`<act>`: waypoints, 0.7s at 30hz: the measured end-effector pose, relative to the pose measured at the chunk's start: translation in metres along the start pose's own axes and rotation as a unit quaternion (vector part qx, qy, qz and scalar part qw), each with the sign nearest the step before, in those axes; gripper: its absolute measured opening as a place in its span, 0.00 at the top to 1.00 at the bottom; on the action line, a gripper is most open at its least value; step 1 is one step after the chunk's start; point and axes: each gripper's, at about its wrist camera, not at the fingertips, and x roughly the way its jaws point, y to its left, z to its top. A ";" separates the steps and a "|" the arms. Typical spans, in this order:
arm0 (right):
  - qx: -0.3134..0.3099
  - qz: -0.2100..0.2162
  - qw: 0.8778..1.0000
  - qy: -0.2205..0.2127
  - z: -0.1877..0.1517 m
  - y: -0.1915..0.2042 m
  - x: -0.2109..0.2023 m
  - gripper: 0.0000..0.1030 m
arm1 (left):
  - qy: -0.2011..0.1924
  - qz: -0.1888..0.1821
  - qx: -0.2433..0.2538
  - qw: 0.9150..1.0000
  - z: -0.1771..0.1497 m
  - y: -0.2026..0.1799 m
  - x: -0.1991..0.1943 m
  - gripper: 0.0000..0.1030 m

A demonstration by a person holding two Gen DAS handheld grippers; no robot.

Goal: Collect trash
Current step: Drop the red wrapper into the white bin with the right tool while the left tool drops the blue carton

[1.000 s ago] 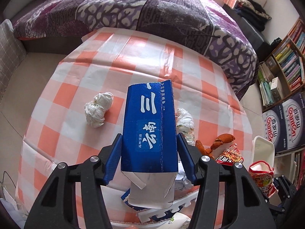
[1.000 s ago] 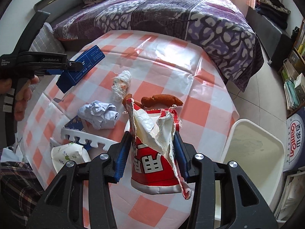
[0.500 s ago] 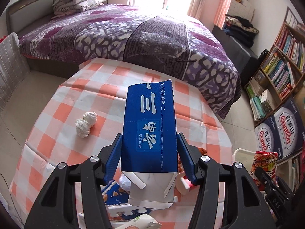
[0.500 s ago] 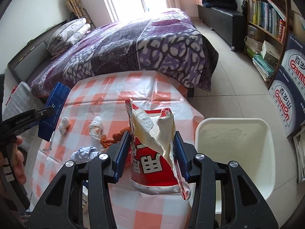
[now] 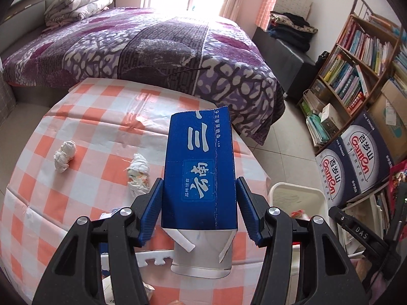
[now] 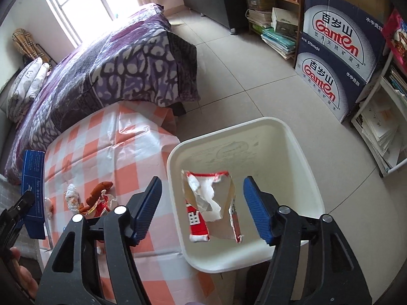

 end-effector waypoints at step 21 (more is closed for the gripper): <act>0.157 0.016 0.986 -0.055 0.031 -0.109 -0.046 0.20 | 0.096 -0.116 0.087 0.985 -0.053 -0.144 0.048 0.44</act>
